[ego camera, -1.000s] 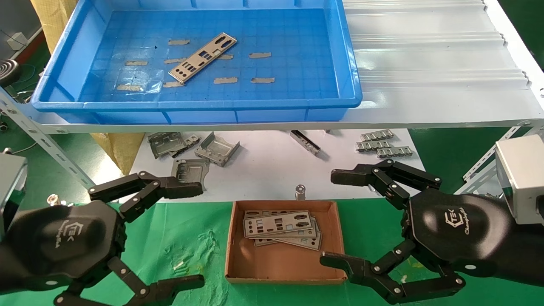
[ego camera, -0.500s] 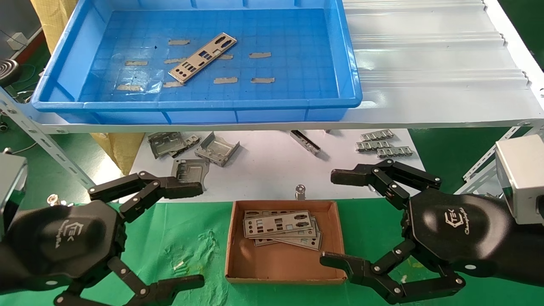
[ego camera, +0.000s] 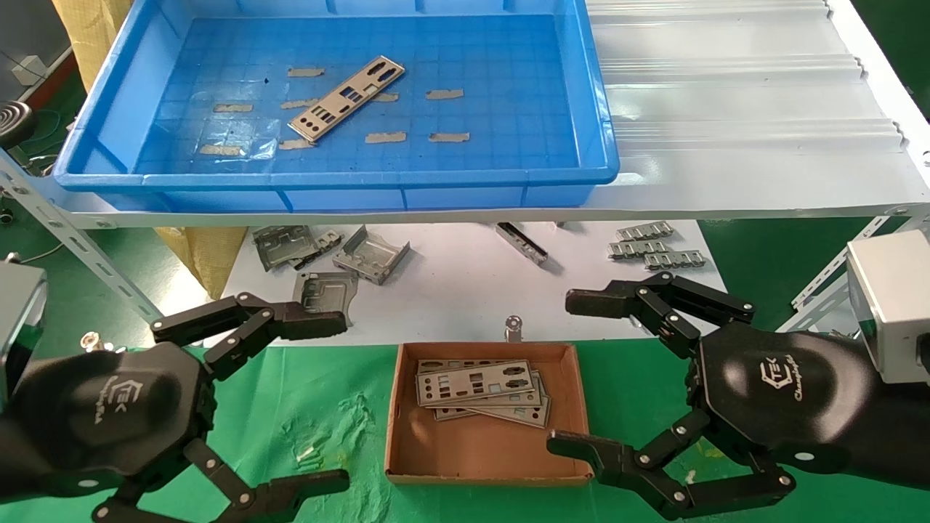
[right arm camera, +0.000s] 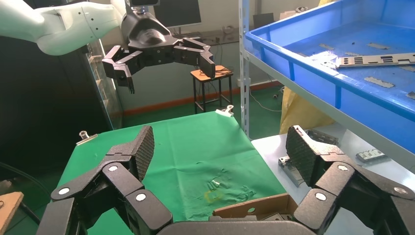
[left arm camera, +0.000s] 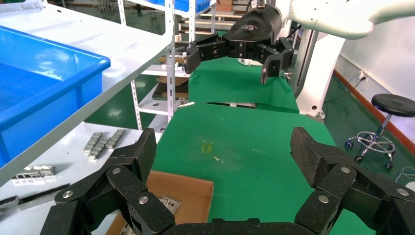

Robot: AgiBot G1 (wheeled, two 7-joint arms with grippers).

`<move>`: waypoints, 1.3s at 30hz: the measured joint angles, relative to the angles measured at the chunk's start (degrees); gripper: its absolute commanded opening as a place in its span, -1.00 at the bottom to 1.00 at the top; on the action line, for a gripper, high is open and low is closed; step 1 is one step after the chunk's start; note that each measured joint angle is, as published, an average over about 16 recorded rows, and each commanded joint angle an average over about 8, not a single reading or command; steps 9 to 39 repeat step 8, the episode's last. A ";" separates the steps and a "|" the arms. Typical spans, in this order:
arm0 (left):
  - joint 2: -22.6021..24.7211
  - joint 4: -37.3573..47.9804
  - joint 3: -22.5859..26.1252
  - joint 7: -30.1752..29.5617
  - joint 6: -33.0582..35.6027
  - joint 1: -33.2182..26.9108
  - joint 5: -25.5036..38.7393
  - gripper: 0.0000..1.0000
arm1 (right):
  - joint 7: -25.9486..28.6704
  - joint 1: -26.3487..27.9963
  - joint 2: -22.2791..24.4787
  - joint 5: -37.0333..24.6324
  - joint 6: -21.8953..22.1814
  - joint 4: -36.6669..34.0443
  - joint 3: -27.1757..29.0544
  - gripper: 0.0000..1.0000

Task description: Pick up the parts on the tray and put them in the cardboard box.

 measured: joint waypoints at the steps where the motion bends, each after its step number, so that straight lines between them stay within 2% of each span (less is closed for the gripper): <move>1: 0.00 0.00 0.00 0.00 0.00 0.00 0.00 1.00 | 0.00 0.00 0.00 0.00 0.00 0.00 0.00 1.00; 39: 0.00 0.00 0.00 0.00 0.00 0.00 0.00 1.00 | 0.00 0.00 0.00 0.00 0.00 0.00 0.00 1.00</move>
